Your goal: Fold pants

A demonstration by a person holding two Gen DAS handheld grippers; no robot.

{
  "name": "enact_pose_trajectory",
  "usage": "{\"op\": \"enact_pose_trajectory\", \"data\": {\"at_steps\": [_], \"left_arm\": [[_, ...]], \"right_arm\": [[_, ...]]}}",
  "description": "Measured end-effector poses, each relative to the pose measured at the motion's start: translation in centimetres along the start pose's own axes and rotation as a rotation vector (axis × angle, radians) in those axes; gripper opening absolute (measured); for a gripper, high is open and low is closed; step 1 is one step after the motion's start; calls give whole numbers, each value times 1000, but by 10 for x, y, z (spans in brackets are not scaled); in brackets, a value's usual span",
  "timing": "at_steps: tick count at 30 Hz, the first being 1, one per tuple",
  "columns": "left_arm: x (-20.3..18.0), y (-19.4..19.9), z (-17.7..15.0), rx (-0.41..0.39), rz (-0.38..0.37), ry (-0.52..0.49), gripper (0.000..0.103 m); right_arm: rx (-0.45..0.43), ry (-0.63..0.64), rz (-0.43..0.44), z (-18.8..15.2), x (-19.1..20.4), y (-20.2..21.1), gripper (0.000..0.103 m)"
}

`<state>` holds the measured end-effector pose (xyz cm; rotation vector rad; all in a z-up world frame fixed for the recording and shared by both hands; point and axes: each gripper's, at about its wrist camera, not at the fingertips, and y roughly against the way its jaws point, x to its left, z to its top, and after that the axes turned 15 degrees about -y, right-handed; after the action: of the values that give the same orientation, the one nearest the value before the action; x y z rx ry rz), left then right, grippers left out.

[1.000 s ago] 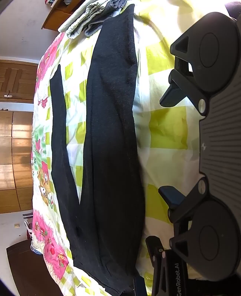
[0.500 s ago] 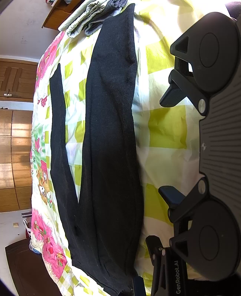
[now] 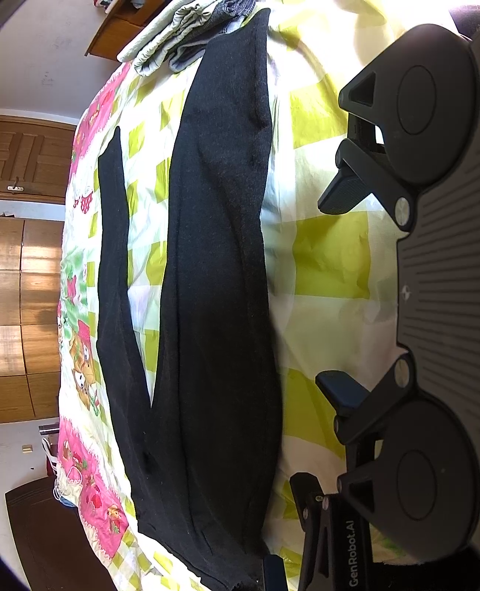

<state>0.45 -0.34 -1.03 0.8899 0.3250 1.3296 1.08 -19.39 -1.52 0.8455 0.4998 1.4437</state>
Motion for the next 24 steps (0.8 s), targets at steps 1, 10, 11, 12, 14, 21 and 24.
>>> {"op": "enact_pose_trajectory", "data": {"at_steps": [1, 10, 11, 12, 14, 21, 24], "left_arm": [[0, -1, 1, 0, 0, -1, 103], [-4, 1, 0, -9, -5, -24, 103], [-4, 1, 0, -10, -4, -27, 103], [-5, 2, 1, -11, -5, -30, 103], [-4, 2, 1, -15, -7, -32, 103], [-6, 1, 1, -15, -8, -43, 103], [-8, 1, 1, -16, -9, -52, 103]], "right_arm": [[-2, -2, 0, 1, 0, 0, 103], [-12, -4, -27, 2, -2, -1, 100], [-15, 1, -31, 2, -2, 0, 100], [-17, 5, -33, 2, -2, 0, 100], [-21, 12, -34, 2, -1, 0, 100], [-36, 37, -40, 1, 2, 0, 100], [-40, 39, -36, 2, 2, 1, 100]]}}
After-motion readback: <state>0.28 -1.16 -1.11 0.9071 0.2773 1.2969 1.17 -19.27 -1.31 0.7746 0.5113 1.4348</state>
